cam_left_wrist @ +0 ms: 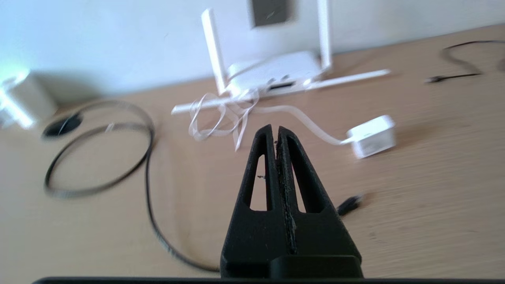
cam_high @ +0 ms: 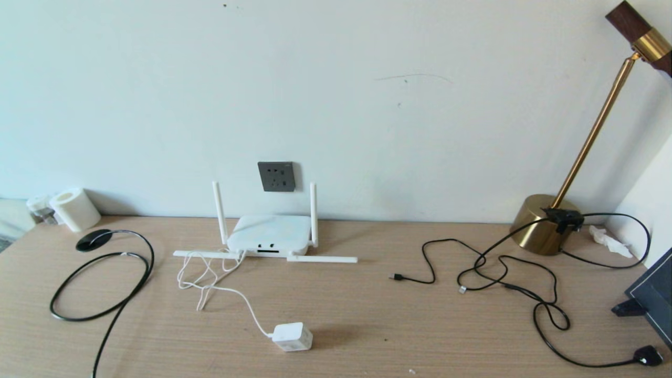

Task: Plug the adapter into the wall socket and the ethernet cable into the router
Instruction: Pick up plug

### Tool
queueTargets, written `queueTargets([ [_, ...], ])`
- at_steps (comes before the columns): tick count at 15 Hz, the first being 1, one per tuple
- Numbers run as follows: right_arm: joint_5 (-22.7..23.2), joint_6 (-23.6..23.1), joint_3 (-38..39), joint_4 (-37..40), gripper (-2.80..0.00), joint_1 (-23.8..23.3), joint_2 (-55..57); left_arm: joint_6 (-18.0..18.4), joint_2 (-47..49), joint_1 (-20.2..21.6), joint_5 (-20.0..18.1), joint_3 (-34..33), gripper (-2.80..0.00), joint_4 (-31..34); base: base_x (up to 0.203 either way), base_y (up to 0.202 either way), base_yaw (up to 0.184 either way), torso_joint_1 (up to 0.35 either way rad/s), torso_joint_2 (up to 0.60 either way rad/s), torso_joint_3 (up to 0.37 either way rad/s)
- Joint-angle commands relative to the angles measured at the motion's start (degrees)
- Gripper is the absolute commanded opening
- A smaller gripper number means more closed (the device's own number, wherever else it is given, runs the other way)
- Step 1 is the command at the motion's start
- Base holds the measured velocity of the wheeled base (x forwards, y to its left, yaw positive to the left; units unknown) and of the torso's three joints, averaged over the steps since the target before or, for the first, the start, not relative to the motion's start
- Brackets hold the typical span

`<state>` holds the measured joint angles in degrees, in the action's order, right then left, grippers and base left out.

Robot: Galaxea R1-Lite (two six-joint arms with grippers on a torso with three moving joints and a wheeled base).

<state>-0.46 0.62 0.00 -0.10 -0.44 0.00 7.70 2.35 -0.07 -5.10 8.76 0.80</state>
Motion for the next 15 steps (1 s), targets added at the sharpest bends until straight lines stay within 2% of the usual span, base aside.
queueTargets([
  [1,0.0,0.0,0.0,0.0,-2.80,0.0,0.1,0.2,9.4,-0.7,-2.9,8.0,-2.80,0.5,0.000,0.000,0.000,0.000,0.00,0.000],
  [3,0.0,0.0,0.0,-0.1,-2.80,0.0,0.1,0.4,18.6,-2.6,-5.1,13.7,-2.80,1.7,0.000,0.000,0.000,0.000,0.00,0.000],
  [5,0.0,0.0,0.0,0.0,-2.80,0.0,0.1,1.6,30.9,-6.9,-6.8,18.5,-2.80,3.1,0.000,0.000,0.000,0.000,0.00,0.000],
  [7,0.0,0.0,0.0,0.0,-2.80,0.0,0.1,5.7,41.6,-11.1,-8.3,20.5,-2.80,3.7,0.000,0.000,0.000,0.000,0.00,0.000],
  [8,0.0,0.0,0.0,0.0,-2.80,0.0,0.0,9.1,47.0,-12.5,-9.2,21.7,-2.80,3.8,0.000,0.000,0.000,0.000,0.00,0.000],
  [12,0.0,0.0,0.0,0.0,-2.80,0.0,0.1,29.0,65.4,-15.2,-13.1,28.7,-2.80,4.1,0.000,0.000,0.000,0.000,0.00,0.000],
  [15,0.0,0.0,0.0,-0.1,-2.80,0.0,0.0,38.8,75.3,-15.9,-16.1,32.4,-2.80,4.2,0.000,0.000,0.000,0.000,0.00,0.000],
])
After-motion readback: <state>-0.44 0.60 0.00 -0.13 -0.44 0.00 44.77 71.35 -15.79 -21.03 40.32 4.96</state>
